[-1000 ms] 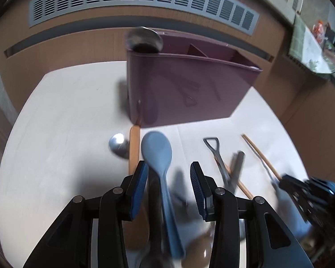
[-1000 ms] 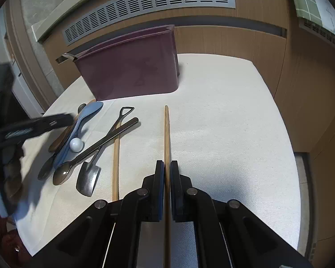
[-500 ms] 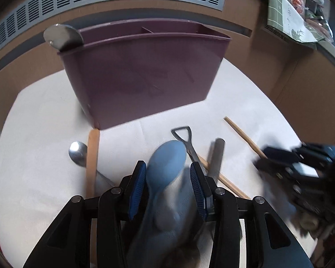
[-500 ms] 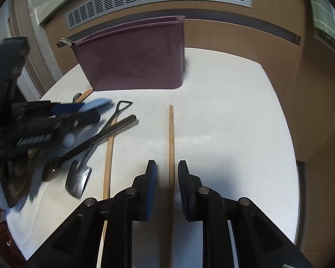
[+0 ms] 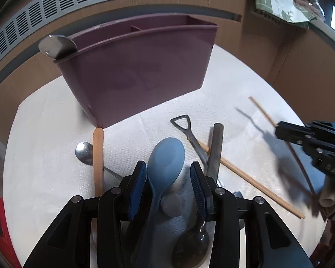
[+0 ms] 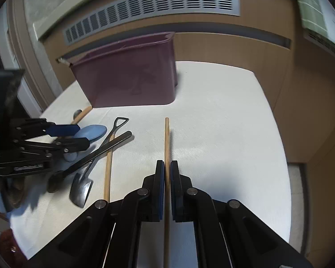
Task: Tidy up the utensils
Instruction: 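Lift the chopstick and blue spoon up toward the maroon holder with both tools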
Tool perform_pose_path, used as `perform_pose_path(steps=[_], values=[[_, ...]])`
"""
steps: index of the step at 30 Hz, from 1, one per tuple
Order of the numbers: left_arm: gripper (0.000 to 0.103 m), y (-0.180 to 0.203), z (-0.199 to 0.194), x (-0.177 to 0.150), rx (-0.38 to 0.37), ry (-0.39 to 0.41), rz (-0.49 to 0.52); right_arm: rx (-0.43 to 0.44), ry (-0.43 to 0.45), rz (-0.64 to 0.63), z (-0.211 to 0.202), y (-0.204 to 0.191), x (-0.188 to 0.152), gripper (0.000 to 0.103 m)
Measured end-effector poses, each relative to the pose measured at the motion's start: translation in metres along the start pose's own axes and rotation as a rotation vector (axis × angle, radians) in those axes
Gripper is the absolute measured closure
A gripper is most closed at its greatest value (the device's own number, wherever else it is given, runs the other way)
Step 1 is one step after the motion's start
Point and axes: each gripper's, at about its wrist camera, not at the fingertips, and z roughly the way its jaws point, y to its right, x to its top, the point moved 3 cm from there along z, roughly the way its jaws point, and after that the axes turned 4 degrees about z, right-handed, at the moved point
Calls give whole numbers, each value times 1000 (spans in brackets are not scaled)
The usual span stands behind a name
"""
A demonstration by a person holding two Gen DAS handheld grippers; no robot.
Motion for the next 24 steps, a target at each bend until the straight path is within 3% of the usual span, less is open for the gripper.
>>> perform_pose_path(steps=[6, 19, 21, 24], values=[[62, -7, 12, 4, 3, -23, -39, 4, 10, 49, -10, 7, -9, 98], [61, -4, 16, 7, 19, -35, -16, 3, 1, 68, -6, 7, -12, 98], [68, -6, 13, 5, 27, -19, -40, 1, 3, 69, -6, 7, -13, 98], [68, -7, -8, 5, 40, 58, -63, -5, 13, 66, -9, 7, -13, 98]])
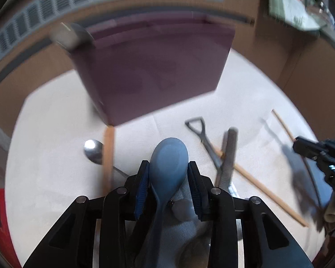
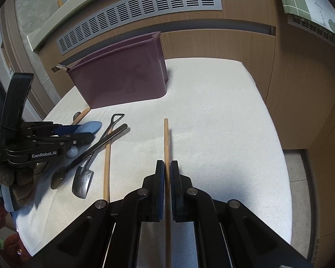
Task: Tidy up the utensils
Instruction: 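Lift the chopstick and blue spoon up toward the maroon holder with both tools, then open both tools over the holder to drop the chopstick and blue spoon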
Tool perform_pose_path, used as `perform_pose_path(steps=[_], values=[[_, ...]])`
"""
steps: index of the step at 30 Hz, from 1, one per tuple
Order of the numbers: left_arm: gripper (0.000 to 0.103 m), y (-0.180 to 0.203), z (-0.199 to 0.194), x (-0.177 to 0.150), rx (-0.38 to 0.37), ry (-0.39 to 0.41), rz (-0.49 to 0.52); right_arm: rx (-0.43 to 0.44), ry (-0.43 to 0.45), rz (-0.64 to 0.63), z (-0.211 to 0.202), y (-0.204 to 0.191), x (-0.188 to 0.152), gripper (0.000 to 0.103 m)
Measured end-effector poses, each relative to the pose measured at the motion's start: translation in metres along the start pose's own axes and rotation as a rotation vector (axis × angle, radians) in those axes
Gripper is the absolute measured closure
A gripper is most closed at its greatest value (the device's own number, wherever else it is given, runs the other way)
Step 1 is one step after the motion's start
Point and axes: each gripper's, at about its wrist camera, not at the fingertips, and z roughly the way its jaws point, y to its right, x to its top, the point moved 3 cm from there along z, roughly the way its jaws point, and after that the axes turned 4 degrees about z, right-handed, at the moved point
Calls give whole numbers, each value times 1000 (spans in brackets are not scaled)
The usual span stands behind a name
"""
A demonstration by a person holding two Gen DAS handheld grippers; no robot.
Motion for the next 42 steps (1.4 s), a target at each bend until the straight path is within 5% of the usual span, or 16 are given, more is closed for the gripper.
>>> perform_pose_path(steps=[4, 8, 19, 21, 26, 30, 36, 42], values=[[68, -6, -67, 12, -66, 183, -78, -1, 40, 7, -11, 1, 4, 98], [69, -13, -118, 21, -49, 318, -108, 14, 73, 21, -19, 1, 11, 98], [72, -27, -166, 50, -29, 447, -149, 22, 128, -4, -33, -12, 36, 98], [72, -25, -191, 75, -29, 527, -121, 32, 205, -41, -55, -23, 67, 98], [72, -39, -232, 128, -62, 665, -170, 79, 596, -102, -146, -54, 170, 98], [72, -62, -221, 144, -95, 700, -252, 106, 689, -94, -153, -69, 203, 98], [72, -88, -162, 145, -134, 671, -340, 127, 648, -85, -108, -78, 222, 98], [72, -98, -100, 137, -156, 559, -385, 93, 618, -131, -57, -89, 219, 98]])
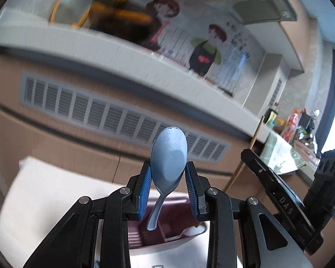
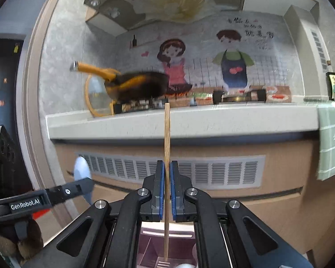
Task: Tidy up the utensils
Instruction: 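Open both tools over the holder to drop the chopstick and blue spoon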
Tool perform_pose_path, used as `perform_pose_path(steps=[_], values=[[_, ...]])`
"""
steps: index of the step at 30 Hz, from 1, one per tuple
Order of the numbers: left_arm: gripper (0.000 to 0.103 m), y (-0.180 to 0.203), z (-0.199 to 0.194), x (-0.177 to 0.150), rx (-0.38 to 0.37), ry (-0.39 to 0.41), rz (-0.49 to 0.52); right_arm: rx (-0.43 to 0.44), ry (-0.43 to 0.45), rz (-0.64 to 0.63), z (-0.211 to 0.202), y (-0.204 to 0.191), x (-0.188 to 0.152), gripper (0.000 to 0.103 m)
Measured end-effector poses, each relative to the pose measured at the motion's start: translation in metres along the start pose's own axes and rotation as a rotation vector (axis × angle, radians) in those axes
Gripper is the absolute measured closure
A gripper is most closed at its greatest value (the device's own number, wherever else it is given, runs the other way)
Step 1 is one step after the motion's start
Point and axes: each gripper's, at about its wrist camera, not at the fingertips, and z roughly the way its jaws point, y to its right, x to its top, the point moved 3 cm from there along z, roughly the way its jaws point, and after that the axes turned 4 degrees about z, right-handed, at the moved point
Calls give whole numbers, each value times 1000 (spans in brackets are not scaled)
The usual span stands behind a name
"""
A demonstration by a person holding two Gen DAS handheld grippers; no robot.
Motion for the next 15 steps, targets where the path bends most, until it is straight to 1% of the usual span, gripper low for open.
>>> perform_pose_path(steps=[3, 5, 8, 9, 11, 13, 14, 15], values=[[72, -9, 16, -15, 29, -45, -14, -25, -37, -15, 19, 1, -24, 98], [72, -12, 24, -28, 43, -102, -18, -44, -79, -23, 29, 3, -43, 98], [72, -10, 26, -42, 20, -136, -6, -40, -151, 7, 32, 11, -67, 98], [70, -10, 26, -46, 11, -145, 2, -38, -170, 19, 32, 14, -72, 98], [70, -5, 24, -50, -19, -170, 19, -9, -259, 63, 33, 22, -85, 96], [70, 0, 15, -47, -31, -164, 27, 1, -324, 104, 34, 30, -94, 85], [69, 3, 6, -44, -32, -147, 30, 3, -334, 118, 28, 34, -95, 84], [69, 4, -6, -40, -31, -116, 34, -2, -325, 119, 23, 36, -95, 83]])
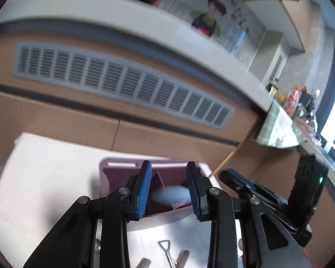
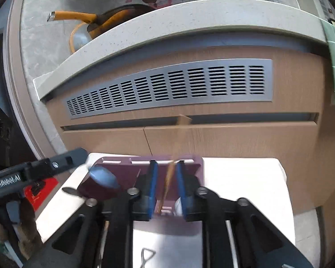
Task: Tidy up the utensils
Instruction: 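Open both tools over the holder to drop the chopstick and blue spoon, then grasp the metal spade-shaped scoop with the right tool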
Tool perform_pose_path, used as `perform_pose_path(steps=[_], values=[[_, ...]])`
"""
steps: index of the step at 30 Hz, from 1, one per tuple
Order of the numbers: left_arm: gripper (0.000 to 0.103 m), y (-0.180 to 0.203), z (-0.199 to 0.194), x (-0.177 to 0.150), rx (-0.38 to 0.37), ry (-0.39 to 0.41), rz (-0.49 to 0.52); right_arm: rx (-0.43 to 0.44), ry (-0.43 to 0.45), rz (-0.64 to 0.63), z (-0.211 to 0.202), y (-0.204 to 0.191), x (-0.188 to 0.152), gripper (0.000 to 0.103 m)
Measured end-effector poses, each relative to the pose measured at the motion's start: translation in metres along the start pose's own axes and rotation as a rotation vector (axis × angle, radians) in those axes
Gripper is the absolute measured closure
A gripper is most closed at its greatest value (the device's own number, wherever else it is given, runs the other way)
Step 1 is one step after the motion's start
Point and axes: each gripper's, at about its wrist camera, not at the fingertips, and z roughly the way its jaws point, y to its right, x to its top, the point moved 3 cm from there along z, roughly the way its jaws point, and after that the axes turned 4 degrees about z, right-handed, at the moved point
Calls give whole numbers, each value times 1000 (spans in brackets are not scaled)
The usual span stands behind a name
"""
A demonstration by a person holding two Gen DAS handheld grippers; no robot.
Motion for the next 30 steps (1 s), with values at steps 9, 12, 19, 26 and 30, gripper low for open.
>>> perform_pose_path(steps=[9, 12, 19, 26, 30], values=[[67, 4, -82, -30, 148, 73, 95, -69, 37, -56, -79, 6, -37, 78], [67, -2, -81, -67, 177, -51, 113, -59, -71, -97, -80, 2, -68, 78], [67, -29, -75, -145, 251, -256, 124, -23, -321, -172, -68, -8, -151, 79], [67, -42, -80, -152, 267, -271, 77, 13, -390, -172, -40, -17, -159, 80], [67, -41, -80, -155, 261, -276, 73, 40, -417, -116, -28, -20, -153, 80]])
